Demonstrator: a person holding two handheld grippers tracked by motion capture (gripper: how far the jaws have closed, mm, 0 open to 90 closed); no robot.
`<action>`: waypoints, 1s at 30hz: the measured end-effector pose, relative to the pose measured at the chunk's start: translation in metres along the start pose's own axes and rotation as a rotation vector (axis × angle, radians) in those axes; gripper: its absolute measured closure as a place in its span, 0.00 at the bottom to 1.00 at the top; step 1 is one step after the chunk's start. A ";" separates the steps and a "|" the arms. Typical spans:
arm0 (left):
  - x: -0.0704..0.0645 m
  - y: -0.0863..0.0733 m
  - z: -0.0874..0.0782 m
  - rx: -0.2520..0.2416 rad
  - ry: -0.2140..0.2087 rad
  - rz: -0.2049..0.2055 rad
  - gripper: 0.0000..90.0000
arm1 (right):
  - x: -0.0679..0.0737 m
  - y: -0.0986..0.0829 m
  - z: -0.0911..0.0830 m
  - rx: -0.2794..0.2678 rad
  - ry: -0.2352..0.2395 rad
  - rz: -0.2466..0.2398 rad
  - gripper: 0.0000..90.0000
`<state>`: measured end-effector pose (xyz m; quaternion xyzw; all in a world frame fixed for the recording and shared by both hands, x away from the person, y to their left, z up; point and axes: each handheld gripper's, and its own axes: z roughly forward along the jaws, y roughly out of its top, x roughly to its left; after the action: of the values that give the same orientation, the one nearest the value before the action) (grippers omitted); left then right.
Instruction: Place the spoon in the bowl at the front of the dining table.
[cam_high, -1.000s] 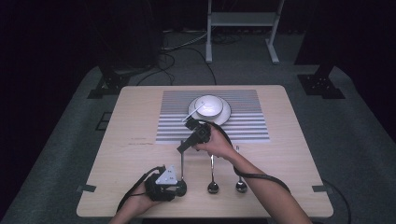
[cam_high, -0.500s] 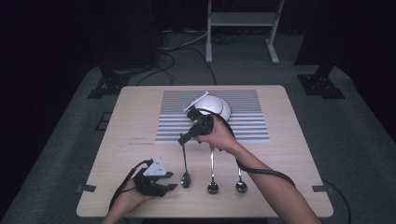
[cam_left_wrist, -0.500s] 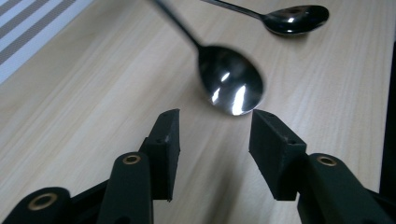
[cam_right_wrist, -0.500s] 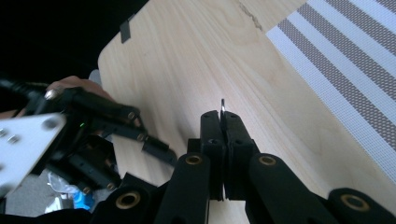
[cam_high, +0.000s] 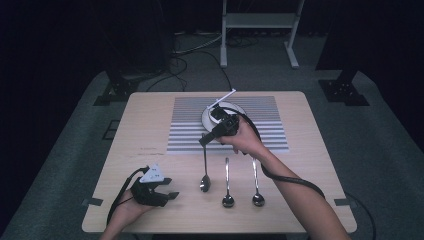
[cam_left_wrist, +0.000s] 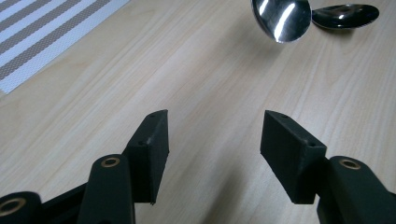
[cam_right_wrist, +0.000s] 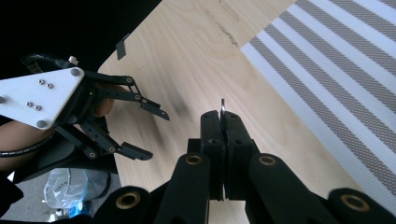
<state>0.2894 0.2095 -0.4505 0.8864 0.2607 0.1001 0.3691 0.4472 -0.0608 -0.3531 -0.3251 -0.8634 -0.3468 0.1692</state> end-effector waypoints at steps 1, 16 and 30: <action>0.001 0.000 0.000 0.004 0.001 -0.003 0.43 | -0.001 0.000 -0.001 -0.002 0.001 0.004 0.98; 0.008 -0.002 -0.002 0.012 0.029 -0.067 0.23 | -0.015 -0.002 -0.013 -0.044 -0.016 0.042 0.98; 0.009 -0.002 -0.002 0.007 0.041 -0.099 0.13 | -0.025 0.001 -0.027 -0.089 -0.044 0.067 0.98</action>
<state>0.2958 0.2164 -0.4507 0.8714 0.3123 0.0991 0.3650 0.4679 -0.0908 -0.3467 -0.3686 -0.8393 -0.3716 0.1474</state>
